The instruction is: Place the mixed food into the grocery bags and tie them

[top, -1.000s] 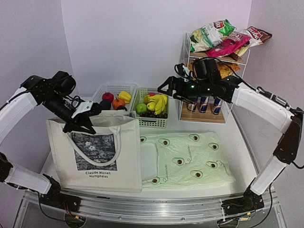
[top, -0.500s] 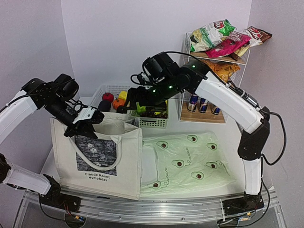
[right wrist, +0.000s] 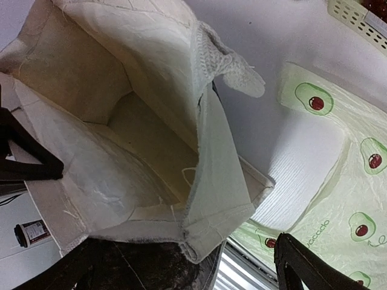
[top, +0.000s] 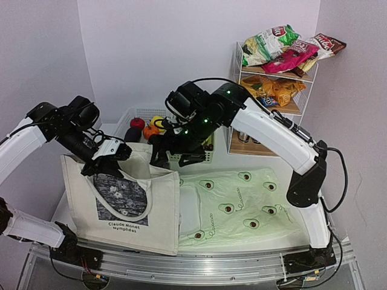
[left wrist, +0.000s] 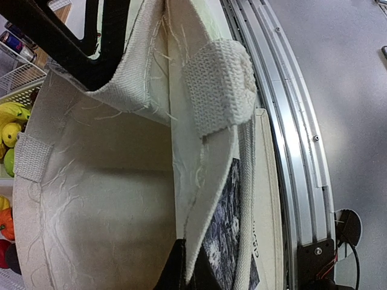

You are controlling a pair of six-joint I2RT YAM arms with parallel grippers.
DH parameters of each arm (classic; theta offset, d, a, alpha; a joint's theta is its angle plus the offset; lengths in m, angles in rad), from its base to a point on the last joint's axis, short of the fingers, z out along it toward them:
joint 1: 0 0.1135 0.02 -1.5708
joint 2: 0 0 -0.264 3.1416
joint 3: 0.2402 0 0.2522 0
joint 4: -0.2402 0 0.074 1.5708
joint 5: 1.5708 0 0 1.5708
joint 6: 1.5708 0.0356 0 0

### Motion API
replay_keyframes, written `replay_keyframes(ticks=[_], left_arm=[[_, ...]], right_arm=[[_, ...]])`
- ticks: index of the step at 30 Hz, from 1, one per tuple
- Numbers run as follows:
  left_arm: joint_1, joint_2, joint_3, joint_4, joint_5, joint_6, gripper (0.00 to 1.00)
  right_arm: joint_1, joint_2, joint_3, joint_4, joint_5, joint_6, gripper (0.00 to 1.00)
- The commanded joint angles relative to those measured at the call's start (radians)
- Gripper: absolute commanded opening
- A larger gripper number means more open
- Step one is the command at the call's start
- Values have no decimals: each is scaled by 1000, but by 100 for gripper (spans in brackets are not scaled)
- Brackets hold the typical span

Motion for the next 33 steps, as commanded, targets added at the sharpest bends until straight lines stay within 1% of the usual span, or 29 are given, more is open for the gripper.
replay_keyframes(ticks=[1, 5, 9, 11, 13, 16, 20, 21, 22, 23, 27, 28, 31, 32, 33], left_arm=[[-5, -30, -8, 21, 5, 28, 0], [-5, -36, -17, 28, 4, 34, 0], [-5, -41, -22, 30, -2, 35, 0], [-5, -44, -27, 34, -5, 35, 0], [-5, -46, -30, 36, -7, 36, 0], [-5, -48, -34, 37, -10, 40, 0], [-5, -51, -37, 42, -11, 45, 0], [-5, -52, -38, 44, -10, 47, 0], [-5, -52, -40, 46, -8, 49, 0], [-5, -52, -41, 48, -6, 50, 0], [-4, -53, -40, 40, 1, 43, 0], [-5, -53, -37, 34, 0, 38, 0], [-5, -34, -3, -8, 7, 26, 1], [-5, -24, 16, -24, 15, 16, 3], [-5, -11, 38, -38, 25, 1, 12]], right_arm=[[3, -27, 50, 45, 2, -30, 96], [7, -70, 24, 136, 5, -37, 94], [40, -85, 16, 156, 9, -77, 93], [51, -92, -15, 156, 17, -81, 91], [54, -106, -75, 156, 30, -67, 87], [56, -118, -146, 152, 50, -48, 76], [56, -101, -165, 149, 51, -48, 72], [55, -85, -154, 149, 49, -50, 69], [55, -65, -132, 149, 41, -58, 63], [55, -46, -106, 149, 35, -66, 54], [55, 7, -22, 152, 61, -95, 5], [55, 8, -13, 156, 77, -104, 0], [55, -5, -3, 189, 130, -131, 0], [55, -11, -3, 207, 138, -140, 0], [55, -16, -3, 229, 142, -151, 0]])
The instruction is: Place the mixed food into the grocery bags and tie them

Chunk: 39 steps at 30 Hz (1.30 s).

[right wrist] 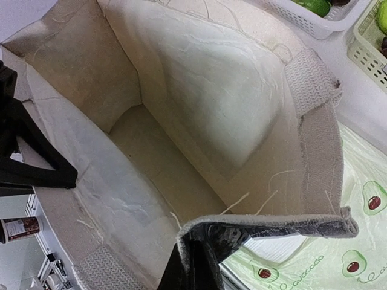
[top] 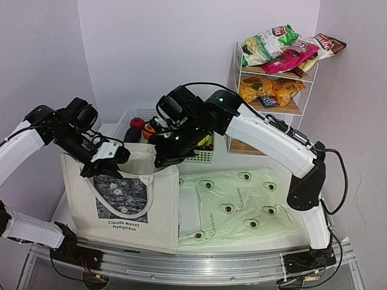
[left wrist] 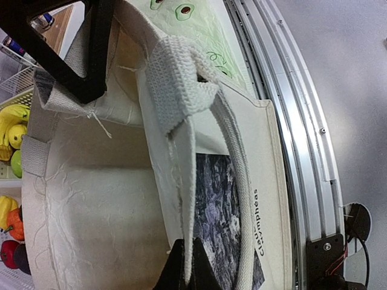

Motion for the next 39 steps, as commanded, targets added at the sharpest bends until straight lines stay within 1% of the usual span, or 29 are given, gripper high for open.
replay_keyframes(ticks=[1, 2, 4, 5, 8, 10, 12, 13, 15, 17, 20, 21, 24, 25, 28, 32, 35, 39], left_arm=[[-5, 34, 97, -72, 54, -50, 29], [-5, 50, 126, -78, 59, -74, 49], [-5, 76, 212, -69, 66, -146, 69], [-5, 94, 265, -55, 69, -188, 77], [-5, 146, 462, -27, 115, -297, 87], [-5, 182, 568, -4, 120, -379, 90], [-4, 209, 621, 14, 55, -422, 91], [-3, 217, 629, 22, 1, -426, 91], [10, 211, 592, 55, -149, -407, 92], [67, 200, 531, 86, -216, -350, 93], [189, 219, 501, 86, -218, -282, 97], [212, 234, 494, 81, -234, -263, 99], [257, 254, 436, 131, -324, -224, 99], [270, 257, 426, 149, -333, -213, 100], [289, 285, 435, 166, -361, -200, 99], [296, 329, 431, 192, -385, -197, 99], [303, 375, 426, 196, -392, -177, 100], [307, 430, 423, 182, -366, -157, 99]], right_arm=[[0, -16, 51, 119, 63, -67, 0], [0, -21, 50, 151, 57, -81, 0], [0, -32, 44, 220, 38, -128, 0], [0, -39, 33, 276, 23, -157, 0], [0, -76, -37, 443, -49, -273, 0], [-1, -101, -109, 550, -83, -354, 0], [-11, -116, -164, 612, -90, -391, 0], [-20, -121, -180, 628, -98, -393, 0], [-48, -130, -212, 653, -120, -385, 0], [-65, -141, -250, 686, -129, -396, 0], [-95, -156, -309, 715, -150, -412, 0], [-106, -160, -324, 720, -164, -413, 0], [-136, -188, -382, 731, -230, -444, 0], [-147, -200, -402, 732, -243, -452, 0], [-188, -242, -458, 736, -312, -448, 0], [-208, -285, -529, 739, -377, -476, 0], [-218, -295, -552, 741, -419, -494, 0], [-228, -293, -560, 746, -442, -494, 0]])
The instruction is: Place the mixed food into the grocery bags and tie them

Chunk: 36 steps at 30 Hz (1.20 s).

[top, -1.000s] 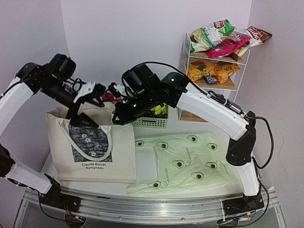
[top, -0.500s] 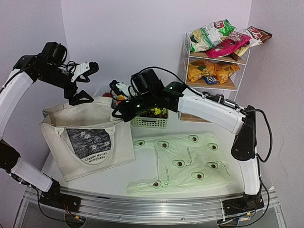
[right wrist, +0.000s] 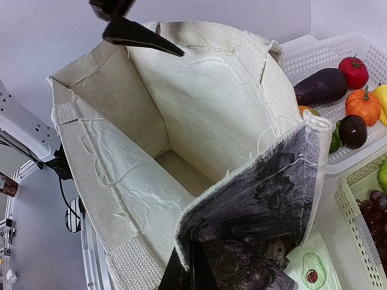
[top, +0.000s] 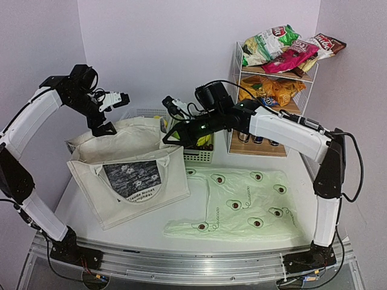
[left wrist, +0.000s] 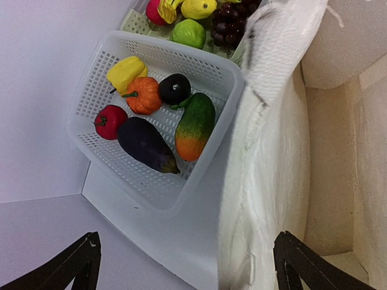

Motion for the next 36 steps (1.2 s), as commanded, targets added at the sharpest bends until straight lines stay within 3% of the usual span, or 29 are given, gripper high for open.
replay_keyframes(ticks=[1, 3, 5, 6, 8, 9, 10, 11, 12, 15, 17, 18, 23, 27, 36], left_arm=[[10, 61, -6, 18, 1, 40, 100], [11, 85, -5, 21, -1, 42, 98], [11, 98, 10, 3, 16, 42, 88], [11, 100, 25, -19, 35, 39, 72], [11, 101, 58, -70, 70, 29, 21], [11, 96, 72, -88, 78, 9, 7], [11, 89, 82, -101, 82, -12, 2], [11, 81, 87, -110, 83, -32, 1], [10, 73, 90, -115, 77, -57, 0], [10, 52, 94, -148, 64, -152, 0], [9, 39, 92, -175, 66, -205, 0], [9, 31, 88, -182, 68, -226, 0], [9, -6, 76, -205, 115, -293, 0], [8, -17, 73, -206, 137, -322, 0], [7, -28, 54, -196, 170, -328, 0]], right_arm=[[-4, -65, 2, 84, -107, -25, 0], [-9, -61, 2, 87, -115, -20, 0], [-18, -60, 1, 89, -115, -10, 0], [-23, -61, -2, 90, -102, 13, 0], [-27, -67, -3, 90, -63, 44, 0], [-28, -72, -3, 89, -38, 55, 0], [-28, -78, -1, 88, -11, 67, 0], [-28, -85, 2, 88, 22, 81, 2], [-29, -94, 6, 87, 58, 97, 11], [-33, -138, 28, 86, 134, 155, 53], [-42, -177, 45, 83, 201, 190, 78], [-51, -198, 57, 79, 225, 207, 84], [-162, -262, 215, -36, 432, 266, 90], [-273, -286, 293, -69, 618, 233, 88], [-515, -180, 544, -44, 632, 238, 89]])
